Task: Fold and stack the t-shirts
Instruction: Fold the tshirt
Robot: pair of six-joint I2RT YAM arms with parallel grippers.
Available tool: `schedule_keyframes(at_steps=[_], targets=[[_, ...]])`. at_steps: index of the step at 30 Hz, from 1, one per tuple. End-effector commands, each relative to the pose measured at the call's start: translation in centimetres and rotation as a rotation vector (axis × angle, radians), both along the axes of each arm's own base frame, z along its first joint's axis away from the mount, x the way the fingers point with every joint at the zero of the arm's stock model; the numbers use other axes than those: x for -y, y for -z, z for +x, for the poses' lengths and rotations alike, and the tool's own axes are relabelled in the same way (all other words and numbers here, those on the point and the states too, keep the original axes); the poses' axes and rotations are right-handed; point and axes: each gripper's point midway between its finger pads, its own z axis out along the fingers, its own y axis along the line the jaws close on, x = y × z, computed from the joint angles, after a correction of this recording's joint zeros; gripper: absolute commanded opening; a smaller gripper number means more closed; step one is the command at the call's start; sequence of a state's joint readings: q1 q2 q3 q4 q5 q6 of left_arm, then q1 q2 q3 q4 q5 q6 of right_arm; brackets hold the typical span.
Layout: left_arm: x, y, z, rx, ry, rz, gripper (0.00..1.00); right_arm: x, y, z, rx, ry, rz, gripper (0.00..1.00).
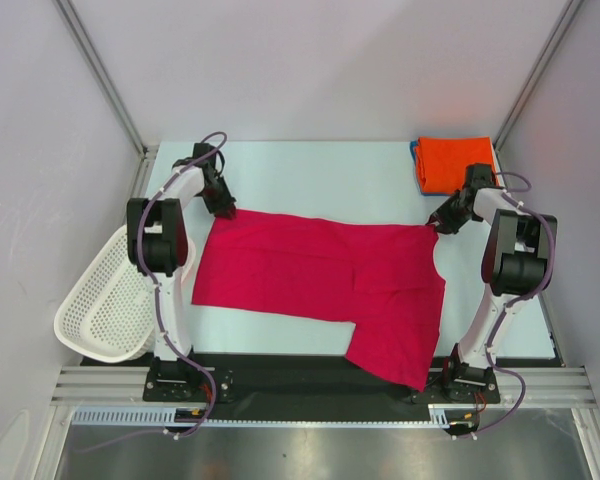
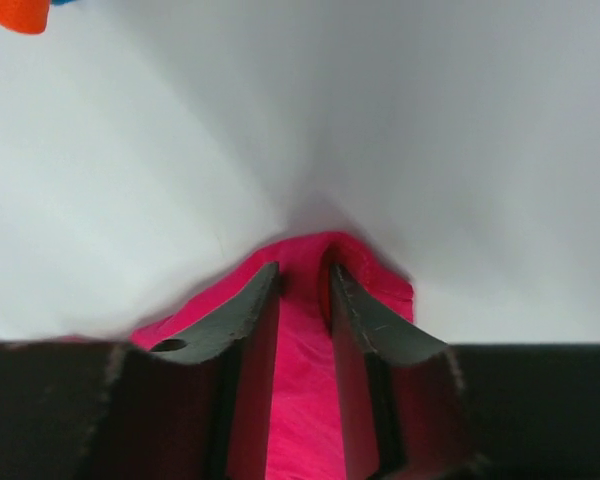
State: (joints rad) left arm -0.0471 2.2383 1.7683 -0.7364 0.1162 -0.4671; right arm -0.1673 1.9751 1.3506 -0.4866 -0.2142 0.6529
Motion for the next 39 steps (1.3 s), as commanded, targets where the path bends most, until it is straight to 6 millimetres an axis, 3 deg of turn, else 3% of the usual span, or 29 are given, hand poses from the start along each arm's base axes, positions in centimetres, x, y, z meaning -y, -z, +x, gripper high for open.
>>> schedule_keyframes(at_steps=[1,4,5,7,15,20,22,24,26,27,29,31,32,33,34,36,37,39], targets=[[-0.5,0.9,0.7,-0.004,-0.022,0.014,0.25,1.6,-1.2,1.0,0.047,0.015,-0.058,0.30],[-0.7,1.5,0.2,-0.030,-0.024,0.018,0.25,3.1,-2.2,0.9,0.071,0.027,-0.104,0.16],[-0.8,1.8,0.0,-0.040,-0.024,0.024,0.25,3.4,-2.5,0.9,0.077,0.026,-0.112,0.06],[-0.9,2.1,-0.2,-0.051,-0.025,0.020,0.25,4.2,-2.9,0.9,0.086,0.034,-0.126,0.00],[-1.3,2.4,-0.3,-0.050,-0.034,0.026,0.24,4.9,-3.2,0.3,0.108,0.056,-0.135,0.00],[-1.7,-0.2,0.7,0.028,-0.038,0.050,0.25,4.5,-2.3,0.4,0.099,0.028,-0.115,0.00],[-1.8,-1.4,1.1,0.049,-0.036,0.060,0.27,4.0,-1.9,0.5,0.097,0.009,-0.089,0.03],[-1.9,-3.7,2.0,0.101,-0.029,0.072,0.29,3.8,-1.8,0.3,0.084,-0.006,-0.090,0.12],[-1.6,-5.2,2.1,0.126,-0.017,0.080,0.31,4.0,-2.2,0.0,0.072,-0.013,-0.103,0.34],[-1.5,-6.4,2.0,0.146,-0.011,0.084,0.32,4.2,-2.1,-0.9,0.034,-0.024,-0.128,0.39],[-0.9,-7.0,1.2,0.141,0.008,0.081,0.36,4.7,-4.1,-0.9,0.042,-0.038,-0.167,0.52],[0.1,-8.5,0.3,0.161,0.032,0.078,0.38,5.2,-5.0,-3.1,-0.058,-0.047,-0.228,0.57],[0.5,-7.8,-0.8,0.141,0.043,0.075,0.38,5.3,-6.5,-3.3,-0.057,-0.051,-0.251,0.59],[0.9,-7.8,-1.4,0.140,0.055,0.075,0.38,4.9,-7.0,-5.1,-0.111,-0.063,-0.259,0.59],[2.0,-9.0,-2.2,0.165,0.078,0.066,0.38,4.9,-7.5,-5.9,-0.122,-0.064,-0.286,0.59],[3.1,-8.3,-4.1,0.140,0.100,0.040,0.38,2.4,-8.6,-8.1,-0.102,-0.105,-0.244,0.59],[4.3,-8.8,-4.9,0.150,0.126,0.020,0.38,1.1,-8.5,-8.8,-0.101,-0.123,-0.224,0.58],[5.7,-8.1,-6.7,0.129,0.164,0.002,0.38,-1.0,-7.9,-11.3,-0.105,-0.162,-0.175,0.57]])
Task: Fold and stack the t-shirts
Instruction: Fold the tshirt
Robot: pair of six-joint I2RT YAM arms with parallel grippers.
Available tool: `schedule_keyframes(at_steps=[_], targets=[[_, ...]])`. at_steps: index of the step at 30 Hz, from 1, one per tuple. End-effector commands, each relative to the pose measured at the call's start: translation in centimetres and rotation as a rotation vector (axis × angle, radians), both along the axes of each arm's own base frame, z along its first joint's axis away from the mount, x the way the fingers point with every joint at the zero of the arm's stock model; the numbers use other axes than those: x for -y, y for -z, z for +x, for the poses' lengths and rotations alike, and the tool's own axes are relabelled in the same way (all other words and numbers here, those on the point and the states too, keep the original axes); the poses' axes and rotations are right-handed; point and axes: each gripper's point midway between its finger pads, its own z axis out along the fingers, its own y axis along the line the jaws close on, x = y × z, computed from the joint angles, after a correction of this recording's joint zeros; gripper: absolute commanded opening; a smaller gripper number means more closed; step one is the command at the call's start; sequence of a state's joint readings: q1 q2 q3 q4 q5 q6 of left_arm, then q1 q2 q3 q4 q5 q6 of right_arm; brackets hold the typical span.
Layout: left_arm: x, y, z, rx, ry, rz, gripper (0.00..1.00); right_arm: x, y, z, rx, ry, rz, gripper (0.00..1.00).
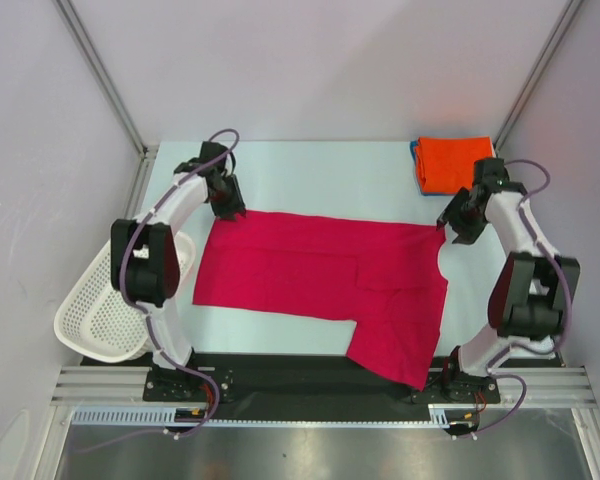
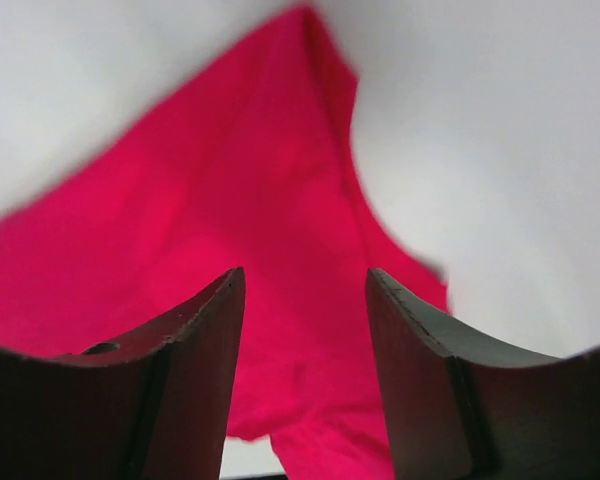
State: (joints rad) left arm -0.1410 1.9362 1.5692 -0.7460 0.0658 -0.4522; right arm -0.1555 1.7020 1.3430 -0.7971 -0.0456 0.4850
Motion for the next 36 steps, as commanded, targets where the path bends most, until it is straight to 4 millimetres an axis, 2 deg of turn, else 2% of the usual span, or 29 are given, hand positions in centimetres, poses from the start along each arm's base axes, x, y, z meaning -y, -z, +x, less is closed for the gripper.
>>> schedule_keyframes(at_steps=[1,2,3,4,5,6,7,9,11,12,13,16,23,26,31,36], targets=[[3.1,-1.5,-2.4,0.033,0.089,-0.043,0.38,-3.7,-0.4,-5.3,-0.058,-0.082,0.056,0.56],[3.5,-1.0,-3.2,0.013,0.099,-0.050,0.38,-4.8,-0.8,-5.5,-0.015,-0.117,0.063,0.56],[3.8,-0.9,-3.6,0.009,0.109,-0.054,0.38,-5.4,0.8,-7.2,-0.053,-0.129,0.079,0.56],[4.3,-0.9,-4.1,0.005,0.125,-0.062,0.38,-5.8,1.1,-7.4,-0.037,-0.135,0.093,0.56],[4.7,-0.8,-4.3,0.004,0.136,-0.068,0.38,-6.1,2.0,-8.8,-0.055,-0.135,0.113,0.56],[5.0,-0.7,-4.5,-0.001,0.146,-0.068,0.38,-6.2,2.4,-9.2,-0.055,-0.130,0.116,0.56],[5.1,-0.6,-4.6,-0.004,0.150,-0.067,0.38,-6.2,2.6,-8.8,-0.022,-0.127,0.120,0.57],[5.3,-0.4,-4.8,-0.014,0.157,-0.071,0.38,-6.3,3.8,-9.6,-0.020,-0.108,0.163,0.61],[5.4,-0.3,-4.8,-0.019,0.165,-0.071,0.37,-6.5,4.1,-8.8,0.026,-0.092,0.216,0.65],[5.4,-0.3,-4.9,-0.023,0.169,-0.069,0.37,-6.7,5.2,-9.3,0.006,-0.076,0.247,0.66],[5.5,-0.4,-4.9,-0.024,0.173,-0.068,0.37,-6.8,5.2,-8.5,0.043,-0.075,0.262,0.66],[5.3,-0.4,-5.0,-0.030,0.180,-0.054,0.37,-6.6,6.2,-8.4,0.041,-0.082,0.248,0.66],[5.0,-0.3,-5.1,-0.033,0.189,-0.039,0.37,-5.0,6.1,-7.5,0.080,-0.080,0.201,0.65],[5.1,-0.2,-5.1,-0.038,0.191,-0.039,0.37,-4.8,6.8,-7.2,0.061,-0.070,0.210,0.65],[5.2,-0.5,-4.3,-0.031,0.193,-0.038,0.37,-5.8,6.9,-6.7,0.064,-0.086,0.268,0.64],[5.2,-0.4,-4.1,-0.035,0.191,-0.034,0.36,-7.0,5.5,-6.8,0.097,-0.118,0.300,0.63]])
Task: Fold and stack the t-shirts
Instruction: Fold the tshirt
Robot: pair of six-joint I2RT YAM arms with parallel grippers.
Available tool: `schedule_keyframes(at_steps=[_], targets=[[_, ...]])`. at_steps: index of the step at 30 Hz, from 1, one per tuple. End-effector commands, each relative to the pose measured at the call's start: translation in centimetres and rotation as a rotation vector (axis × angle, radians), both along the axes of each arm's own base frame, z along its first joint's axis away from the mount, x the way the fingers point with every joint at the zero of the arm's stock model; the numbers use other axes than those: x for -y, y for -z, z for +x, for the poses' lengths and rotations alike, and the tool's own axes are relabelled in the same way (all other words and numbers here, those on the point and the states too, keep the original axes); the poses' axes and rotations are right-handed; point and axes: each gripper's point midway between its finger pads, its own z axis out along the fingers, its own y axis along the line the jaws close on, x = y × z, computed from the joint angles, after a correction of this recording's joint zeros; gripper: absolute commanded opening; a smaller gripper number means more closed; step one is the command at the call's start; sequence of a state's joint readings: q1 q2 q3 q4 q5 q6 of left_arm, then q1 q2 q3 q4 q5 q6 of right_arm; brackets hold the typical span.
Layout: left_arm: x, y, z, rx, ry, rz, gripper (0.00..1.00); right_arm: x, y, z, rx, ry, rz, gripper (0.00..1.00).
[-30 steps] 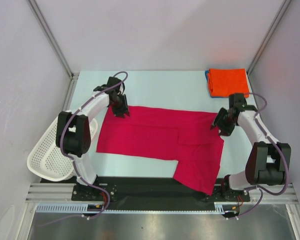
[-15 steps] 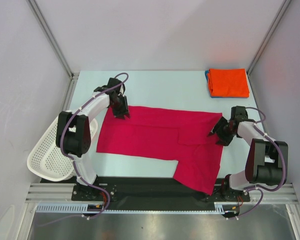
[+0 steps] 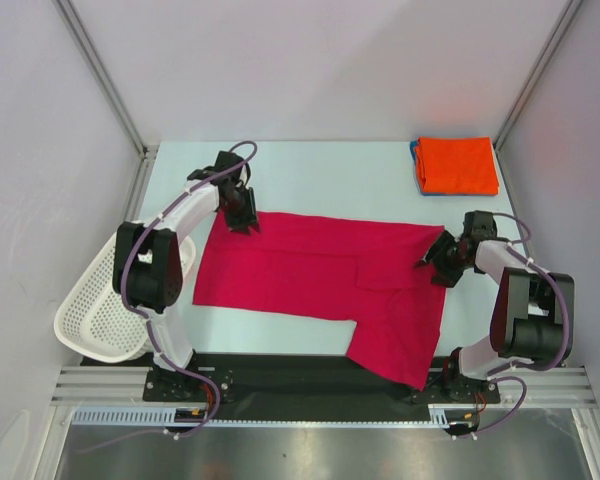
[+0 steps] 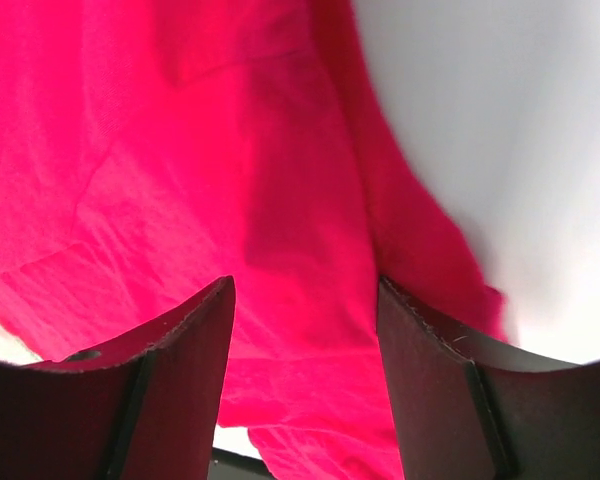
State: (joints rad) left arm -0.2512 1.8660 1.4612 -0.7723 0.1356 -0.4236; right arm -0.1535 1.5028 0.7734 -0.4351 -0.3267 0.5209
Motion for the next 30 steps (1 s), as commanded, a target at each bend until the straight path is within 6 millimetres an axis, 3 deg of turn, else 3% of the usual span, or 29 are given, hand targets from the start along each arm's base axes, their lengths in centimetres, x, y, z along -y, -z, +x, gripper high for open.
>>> schedule_keyframes(at_steps=[1,9,15,21,30], targets=[[0.3,-1.0,0.8,0.037,0.025,0.002,0.37,-0.9,-1.9,1.1,0.077,-0.030,0.036,0.62],[0.3,-0.8,0.9,0.037,0.024,0.000,0.37,-2.5,-2.5,-0.1,0.058,-0.061,0.125,0.58],[0.3,-0.9,0.7,0.041,0.022,-0.003,0.36,-4.2,-3.7,-1.5,0.044,-0.055,0.303,0.53],[0.2,-0.7,0.5,0.038,0.020,-0.006,0.36,-3.3,-6.0,-0.2,0.095,0.017,0.421,0.54],[0.2,-0.8,0.3,0.040,0.022,-0.011,0.36,-2.7,-5.0,1.9,0.083,0.011,0.407,0.58]])
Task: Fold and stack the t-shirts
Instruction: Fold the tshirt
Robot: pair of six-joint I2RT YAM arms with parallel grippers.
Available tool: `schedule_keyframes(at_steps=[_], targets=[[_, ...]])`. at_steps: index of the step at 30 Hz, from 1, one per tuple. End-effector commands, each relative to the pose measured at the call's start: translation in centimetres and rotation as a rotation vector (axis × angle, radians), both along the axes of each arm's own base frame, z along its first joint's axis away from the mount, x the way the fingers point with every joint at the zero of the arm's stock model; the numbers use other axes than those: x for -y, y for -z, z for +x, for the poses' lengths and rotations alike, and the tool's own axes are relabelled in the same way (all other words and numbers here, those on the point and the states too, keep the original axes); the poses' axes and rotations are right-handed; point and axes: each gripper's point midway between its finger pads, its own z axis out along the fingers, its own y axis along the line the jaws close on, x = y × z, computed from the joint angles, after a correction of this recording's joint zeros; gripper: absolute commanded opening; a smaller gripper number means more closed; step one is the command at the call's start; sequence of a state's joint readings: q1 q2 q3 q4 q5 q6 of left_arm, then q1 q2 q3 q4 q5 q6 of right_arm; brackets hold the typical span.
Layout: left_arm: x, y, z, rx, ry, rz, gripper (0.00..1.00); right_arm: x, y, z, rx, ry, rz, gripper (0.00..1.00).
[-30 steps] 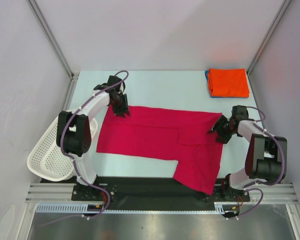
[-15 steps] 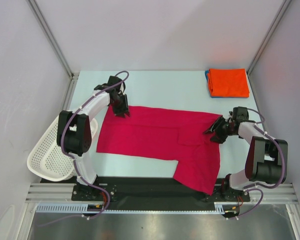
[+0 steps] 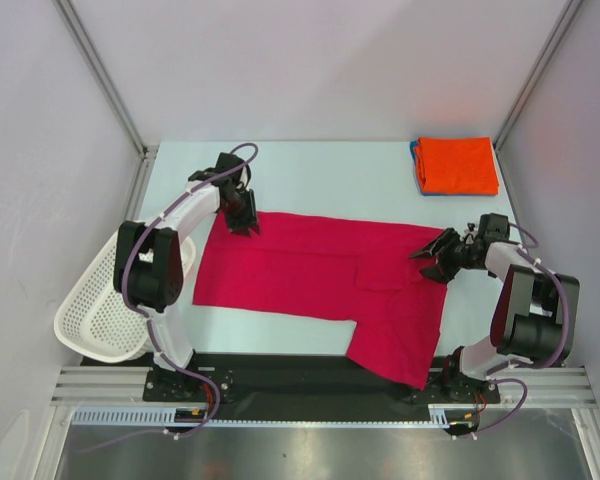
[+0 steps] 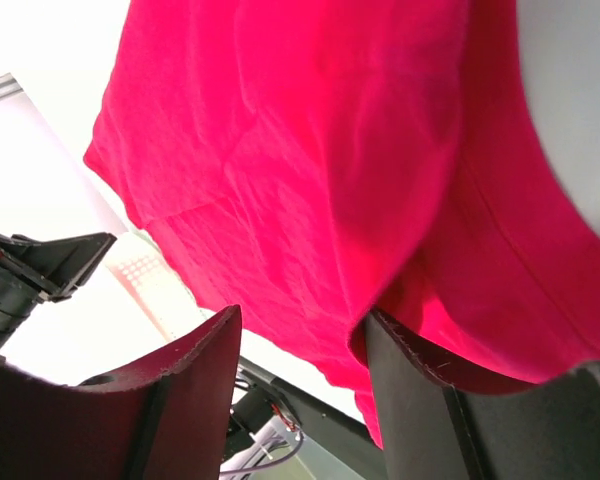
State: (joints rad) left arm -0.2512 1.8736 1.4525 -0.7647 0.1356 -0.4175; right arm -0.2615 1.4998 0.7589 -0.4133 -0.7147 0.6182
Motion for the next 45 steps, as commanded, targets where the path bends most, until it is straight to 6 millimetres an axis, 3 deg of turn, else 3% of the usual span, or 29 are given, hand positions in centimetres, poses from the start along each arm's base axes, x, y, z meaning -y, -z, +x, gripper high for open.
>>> schedule_keyframes(at_steps=[1,5,12,23,28,32,33,37,39,41,42,44,45], targets=[[0.2,-1.3,0.4,0.046,0.018,-0.013,0.36,-0.1,-1.3,1.7,0.054,-0.013,0.017,0.59],[0.1,-1.0,0.2,0.045,0.016,-0.015,0.36,0.0,-0.8,1.2,0.052,-0.058,-0.044,0.59],[-0.3,-1.0,0.2,0.043,0.012,-0.015,0.36,0.9,1.1,-1.9,-0.038,-0.104,-0.209,0.58],[-0.8,-0.8,0.3,0.038,0.008,-0.019,0.36,0.3,2.0,-2.6,-0.046,-0.153,-0.209,0.57],[-1.0,-1.0,0.4,0.042,0.002,-0.022,0.36,-1.1,2.6,-2.3,-0.061,-0.192,-0.192,0.52],[-1.2,-1.0,0.4,0.045,-0.002,-0.020,0.36,-1.5,1.4,-1.0,-0.050,-0.168,-0.140,0.37],[-1.3,-0.9,0.2,0.042,-0.004,-0.019,0.36,-2.0,0.6,-0.6,-0.040,-0.165,-0.090,0.28],[-1.4,-0.8,0.1,0.042,-0.010,-0.017,0.36,-2.0,-2.4,2.7,-0.037,-0.044,0.065,0.22],[-1.4,-0.5,-0.1,0.035,-0.014,-0.018,0.36,-1.3,-3.4,5.0,-0.034,0.001,0.083,0.25],[-1.3,-0.5,0.0,0.037,-0.015,-0.023,0.36,-0.9,-3.1,6.4,-0.042,0.022,0.101,0.35],[-1.3,-0.3,-0.2,0.031,-0.015,-0.025,0.36,-1.4,-2.2,7.0,-0.088,0.025,0.168,0.45],[-1.3,-0.2,-0.3,0.026,-0.016,-0.026,0.36,-1.9,-2.7,9.0,-0.042,0.001,0.206,0.51],[-1.3,-0.1,-0.3,0.025,-0.016,-0.026,0.36,-2.0,-2.1,9.4,-0.049,-0.011,0.204,0.52]])
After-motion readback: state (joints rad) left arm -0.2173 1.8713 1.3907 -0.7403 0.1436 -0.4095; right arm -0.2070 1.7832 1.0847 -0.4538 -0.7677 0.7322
